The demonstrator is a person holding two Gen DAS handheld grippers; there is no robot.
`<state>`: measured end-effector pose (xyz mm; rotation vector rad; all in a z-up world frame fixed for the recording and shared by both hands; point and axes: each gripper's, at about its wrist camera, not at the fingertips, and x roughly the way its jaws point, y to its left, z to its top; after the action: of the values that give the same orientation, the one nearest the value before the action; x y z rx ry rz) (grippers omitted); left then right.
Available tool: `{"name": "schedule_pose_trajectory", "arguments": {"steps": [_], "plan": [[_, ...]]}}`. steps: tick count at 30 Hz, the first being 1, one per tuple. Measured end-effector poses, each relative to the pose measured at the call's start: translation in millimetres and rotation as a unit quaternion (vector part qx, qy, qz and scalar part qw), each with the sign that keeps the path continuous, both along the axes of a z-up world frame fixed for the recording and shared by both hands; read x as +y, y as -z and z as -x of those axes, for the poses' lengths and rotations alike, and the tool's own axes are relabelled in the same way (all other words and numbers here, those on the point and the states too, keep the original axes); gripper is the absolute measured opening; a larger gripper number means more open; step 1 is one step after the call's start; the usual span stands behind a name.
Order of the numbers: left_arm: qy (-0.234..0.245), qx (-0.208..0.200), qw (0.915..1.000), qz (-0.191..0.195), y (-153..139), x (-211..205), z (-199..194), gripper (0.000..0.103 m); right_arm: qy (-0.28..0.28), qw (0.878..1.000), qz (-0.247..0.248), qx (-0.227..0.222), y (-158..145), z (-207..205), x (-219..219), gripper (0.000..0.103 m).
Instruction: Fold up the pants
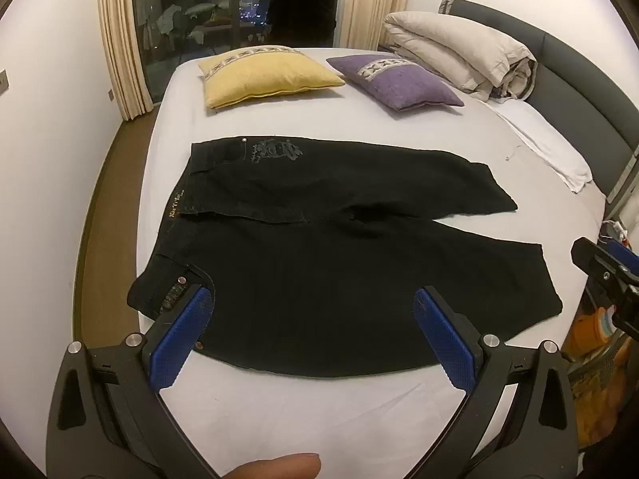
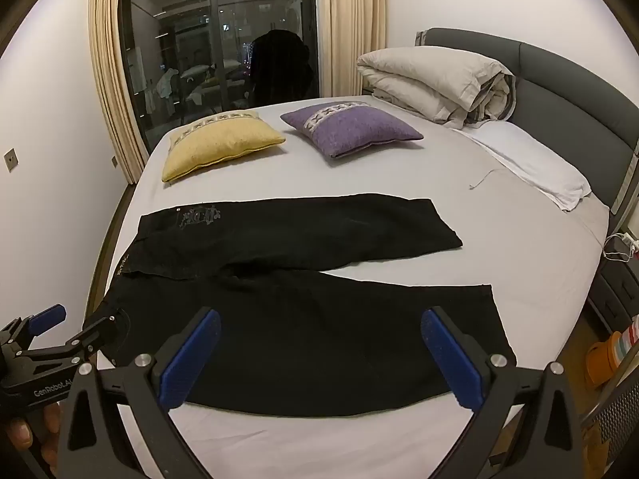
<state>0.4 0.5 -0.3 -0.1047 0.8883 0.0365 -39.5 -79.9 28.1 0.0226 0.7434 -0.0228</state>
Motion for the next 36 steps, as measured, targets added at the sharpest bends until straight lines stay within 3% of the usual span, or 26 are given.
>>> {"name": "schedule_pose_trajectory", "arguments": {"steps": [36], "plan": [[-0.008,0.0,0.9999,-0.012,7,1,-1,0.103,0.009,0.999,0.015,0.029,23,-1,2,0.103]]}}
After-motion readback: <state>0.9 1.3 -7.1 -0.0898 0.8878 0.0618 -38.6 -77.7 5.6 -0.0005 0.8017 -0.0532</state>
